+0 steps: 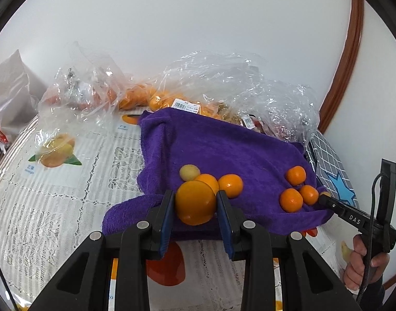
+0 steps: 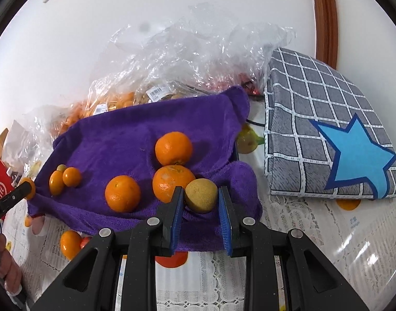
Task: Organize fruits
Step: 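Carry both held fruits over the purple towel, then open the right tool onto the towel while the left tool releases its orange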
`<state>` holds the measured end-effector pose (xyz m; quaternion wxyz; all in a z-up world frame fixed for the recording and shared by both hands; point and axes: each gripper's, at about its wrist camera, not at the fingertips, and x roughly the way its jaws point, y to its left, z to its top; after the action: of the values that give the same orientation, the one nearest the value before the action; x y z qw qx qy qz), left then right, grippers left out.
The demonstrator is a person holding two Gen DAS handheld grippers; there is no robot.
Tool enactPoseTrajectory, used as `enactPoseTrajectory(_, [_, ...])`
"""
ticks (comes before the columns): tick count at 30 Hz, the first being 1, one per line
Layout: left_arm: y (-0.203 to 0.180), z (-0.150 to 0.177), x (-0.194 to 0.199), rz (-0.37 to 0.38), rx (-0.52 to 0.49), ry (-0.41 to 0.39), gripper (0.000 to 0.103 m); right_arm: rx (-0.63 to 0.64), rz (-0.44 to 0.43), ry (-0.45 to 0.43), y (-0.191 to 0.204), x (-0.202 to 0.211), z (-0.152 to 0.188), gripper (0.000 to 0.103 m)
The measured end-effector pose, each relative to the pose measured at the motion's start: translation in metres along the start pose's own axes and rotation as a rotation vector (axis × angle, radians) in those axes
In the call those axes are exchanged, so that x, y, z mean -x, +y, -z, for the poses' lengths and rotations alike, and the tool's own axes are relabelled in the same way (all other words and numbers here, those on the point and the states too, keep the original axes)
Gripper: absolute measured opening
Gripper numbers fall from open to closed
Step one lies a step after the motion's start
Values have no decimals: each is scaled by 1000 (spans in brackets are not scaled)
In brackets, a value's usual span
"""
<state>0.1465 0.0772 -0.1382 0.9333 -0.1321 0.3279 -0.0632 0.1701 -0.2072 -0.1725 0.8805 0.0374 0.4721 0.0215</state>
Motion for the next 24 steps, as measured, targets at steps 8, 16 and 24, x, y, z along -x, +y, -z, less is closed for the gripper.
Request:
enactPoseTrajectory(8, [-1,-3,-1,-28,-10,5,31,4,10,-3,1,1,0,27])
enactPoseTrajectory(16, [-25,-39,-20,-53,-45,55,31,-27,-12,-11,-2,6,0,27])
enactPoseTrajectory(24, [-43,-59,-70,-120,-76,121,31,-52,-41,-51,-3,17,-2,28])
